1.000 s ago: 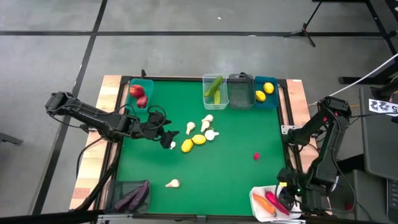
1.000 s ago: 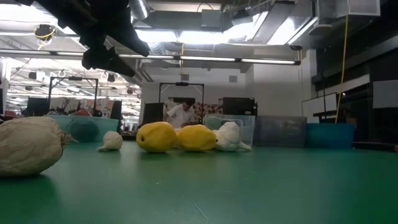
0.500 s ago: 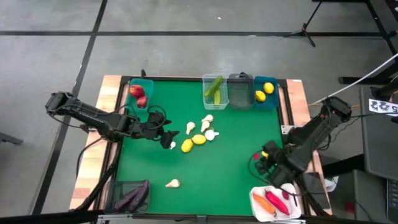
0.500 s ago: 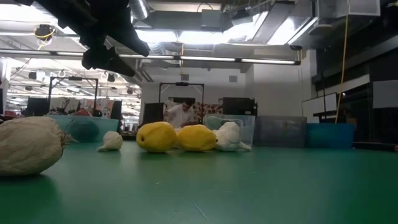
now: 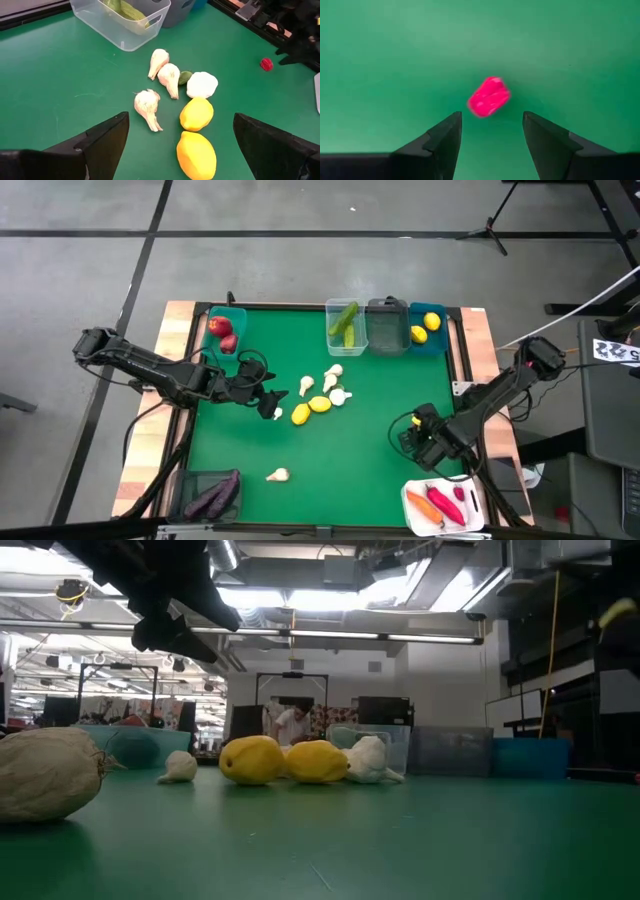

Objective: Sort produce into baskets
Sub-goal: Put the red chili into the white bin

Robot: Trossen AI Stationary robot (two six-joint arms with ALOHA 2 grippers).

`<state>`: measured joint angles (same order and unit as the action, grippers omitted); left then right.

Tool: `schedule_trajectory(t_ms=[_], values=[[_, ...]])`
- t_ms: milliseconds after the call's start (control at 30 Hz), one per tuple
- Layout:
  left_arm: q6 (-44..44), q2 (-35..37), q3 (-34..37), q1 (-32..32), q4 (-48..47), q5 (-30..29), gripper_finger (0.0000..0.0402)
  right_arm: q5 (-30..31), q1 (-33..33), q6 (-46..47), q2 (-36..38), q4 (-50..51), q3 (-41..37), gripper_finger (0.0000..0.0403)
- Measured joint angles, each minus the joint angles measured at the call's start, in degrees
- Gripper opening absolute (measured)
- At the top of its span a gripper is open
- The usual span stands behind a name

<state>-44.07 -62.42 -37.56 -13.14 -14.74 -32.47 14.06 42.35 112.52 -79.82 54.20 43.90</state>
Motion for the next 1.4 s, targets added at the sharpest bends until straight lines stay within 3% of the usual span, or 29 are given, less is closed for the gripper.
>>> schedule_trajectory(t_ms=[333,533,967,1400], values=[[0.6,0.0,0.0,0.0,0.0,0.0,0.0349,1.6,-0.4,4.4,0.0,-6.2,-5.4,0.0212],[0.6,0.0,0.0,0.0,0.0,0.0,0.0349,6.1,-0.5,7.1,0.0,-7.2,-6.1,0.0212],[0.6,0.0,0.0,0.0,0.0,0.0,0.0349,4.3,-0.9,8.8,0.0,-6.1,-6.2,0.021],[0.5,0.0,0.0,0.0,0.2,0.0,0.0349,3.2,-0.9,8.8,-2.8,-6.5,-6.0,0.0115]])
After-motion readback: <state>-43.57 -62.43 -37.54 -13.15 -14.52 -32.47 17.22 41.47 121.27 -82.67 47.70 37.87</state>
